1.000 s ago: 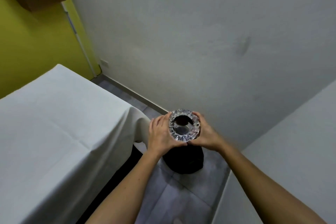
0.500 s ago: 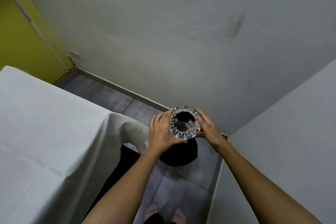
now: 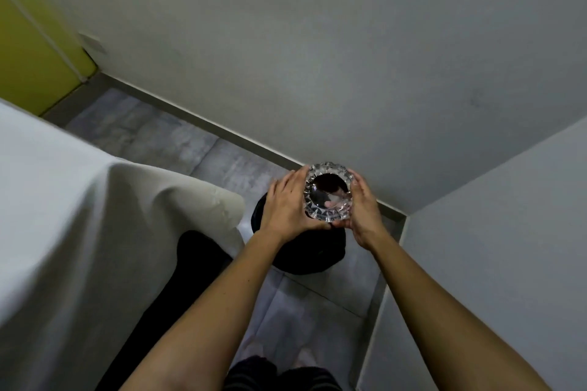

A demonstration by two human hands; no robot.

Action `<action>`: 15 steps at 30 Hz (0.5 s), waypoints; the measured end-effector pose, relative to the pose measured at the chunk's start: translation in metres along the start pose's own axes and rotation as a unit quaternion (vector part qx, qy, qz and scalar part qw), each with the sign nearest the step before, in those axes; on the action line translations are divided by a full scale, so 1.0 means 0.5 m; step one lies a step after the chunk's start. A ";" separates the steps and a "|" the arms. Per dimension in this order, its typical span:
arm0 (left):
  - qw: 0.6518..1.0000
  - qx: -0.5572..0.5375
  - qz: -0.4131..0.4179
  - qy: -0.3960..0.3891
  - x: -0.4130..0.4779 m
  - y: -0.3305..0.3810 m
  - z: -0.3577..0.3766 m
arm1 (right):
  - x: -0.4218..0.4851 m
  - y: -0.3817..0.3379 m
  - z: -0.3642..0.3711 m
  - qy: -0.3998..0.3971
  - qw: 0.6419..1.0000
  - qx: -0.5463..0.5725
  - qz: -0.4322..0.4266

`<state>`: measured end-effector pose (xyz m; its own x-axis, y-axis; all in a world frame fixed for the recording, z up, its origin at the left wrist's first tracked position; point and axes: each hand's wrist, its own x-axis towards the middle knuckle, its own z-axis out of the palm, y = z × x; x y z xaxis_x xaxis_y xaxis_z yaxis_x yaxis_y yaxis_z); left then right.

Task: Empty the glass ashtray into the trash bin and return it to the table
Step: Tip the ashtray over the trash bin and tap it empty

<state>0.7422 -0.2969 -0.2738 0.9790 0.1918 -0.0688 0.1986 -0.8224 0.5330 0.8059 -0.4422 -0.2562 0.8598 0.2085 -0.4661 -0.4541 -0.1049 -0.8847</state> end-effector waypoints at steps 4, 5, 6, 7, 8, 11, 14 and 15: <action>0.998 0.026 -0.038 -0.040 0.024 -0.107 0.101 | 0.080 0.082 0.001 0.020 0.997 -0.060 -0.038; 0.997 0.035 -0.058 -0.042 0.024 -0.141 0.129 | 0.101 0.104 0.000 0.026 0.995 -0.081 -0.047; 0.995 0.050 -0.079 -0.039 0.021 -0.171 0.157 | 0.122 0.128 -0.003 0.032 0.993 -0.101 -0.060; 0.993 0.066 -0.096 -0.034 0.018 -0.199 0.187 | 0.142 0.152 -0.007 0.033 0.989 -0.120 -0.077; 0.990 0.082 -0.109 -0.037 0.018 -0.225 0.218 | 0.165 0.178 -0.009 0.033 0.986 -0.135 -0.092; 0.979 0.109 -0.150 -0.080 0.028 -0.278 0.301 | 0.226 0.247 -0.010 0.033 0.975 -0.175 -0.131; 0.969 0.120 -0.183 -0.113 0.041 -0.310 0.354 | 0.269 0.290 -0.002 0.043 0.954 -0.243 -0.169; 0.967 0.127 -0.189 -0.119 0.042 -0.321 0.378 | 0.283 0.309 0.001 0.048 0.946 -0.265 -0.181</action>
<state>0.7396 -0.2618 -0.5202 0.8112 0.4002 -0.4263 0.5193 -0.8282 0.2108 0.8571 -0.4283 -0.4590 0.9655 0.2370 -0.1078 0.0331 -0.5223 -0.8521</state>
